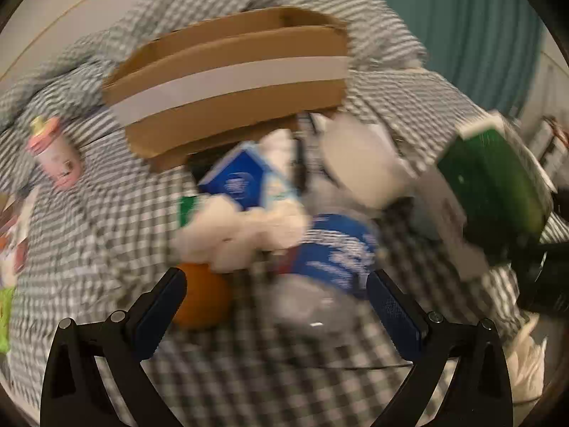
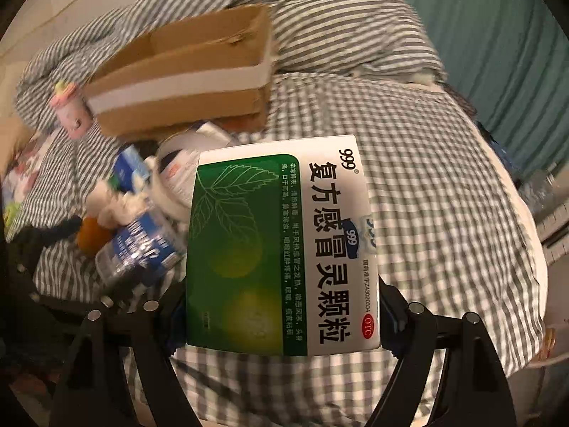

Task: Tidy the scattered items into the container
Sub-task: 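Carry both items over the cardboard box and open both tools to drop them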

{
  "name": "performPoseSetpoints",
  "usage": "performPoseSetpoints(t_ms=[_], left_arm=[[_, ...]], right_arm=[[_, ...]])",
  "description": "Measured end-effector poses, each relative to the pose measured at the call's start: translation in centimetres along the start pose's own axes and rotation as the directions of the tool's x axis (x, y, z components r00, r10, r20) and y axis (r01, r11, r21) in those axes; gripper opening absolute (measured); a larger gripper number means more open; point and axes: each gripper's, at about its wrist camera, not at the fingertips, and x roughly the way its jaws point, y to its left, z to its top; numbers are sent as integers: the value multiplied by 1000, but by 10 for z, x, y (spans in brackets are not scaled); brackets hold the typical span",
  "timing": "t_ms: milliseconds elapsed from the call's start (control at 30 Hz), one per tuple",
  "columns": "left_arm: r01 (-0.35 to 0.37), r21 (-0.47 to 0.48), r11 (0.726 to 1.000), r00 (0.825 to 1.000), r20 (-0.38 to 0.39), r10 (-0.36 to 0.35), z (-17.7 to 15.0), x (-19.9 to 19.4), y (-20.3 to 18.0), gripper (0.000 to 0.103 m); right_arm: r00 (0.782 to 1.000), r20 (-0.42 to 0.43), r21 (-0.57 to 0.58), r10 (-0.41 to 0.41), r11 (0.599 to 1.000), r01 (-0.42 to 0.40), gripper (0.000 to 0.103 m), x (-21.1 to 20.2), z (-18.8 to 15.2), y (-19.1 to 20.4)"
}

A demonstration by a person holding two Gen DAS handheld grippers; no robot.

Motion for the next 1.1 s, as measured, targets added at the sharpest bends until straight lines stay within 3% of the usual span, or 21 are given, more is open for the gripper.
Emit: performPoseSetpoints(t_ms=[133, 200, 233, 267, 400, 733, 1100], left_arm=[[68, 63, 996, 997, -34, -66, 1, 23, -21, 103], [59, 63, 996, 996, -77, -54, -1, 37, -25, 96], [36, 62, 997, 996, -84, -31, -3, 41, -26, 80], [21, 60, 998, 996, -91, -16, -3, 44, -25, 71], [70, 11, 997, 992, -103, -69, 0, 40, -12, 71], [29, -4, 1000, 999, 29, -29, 20, -25, 3, 66], [55, -79, 995, 985, 168, -42, 81, -72, 57, 65]], right_arm=[[1000, -6, 42, -3, 999, 4, 81, 1, -4, -14], [1000, -9, 54, 1, 999, -1, 81, 1, -3, -19], [1000, -9, 59, 0, 998, 1, 81, 1, -2, -20], [1000, -8, 61, -3, 998, 3, 81, 2, -1, -20], [1000, 11, 73, -1, 997, 0, 81, -6, -5, -22], [998, 63, 50, 2, 999, -5, 81, -32, 10, -1], [987, 157, -6, 46, 999, -46, 81, -61, 77, 30]])
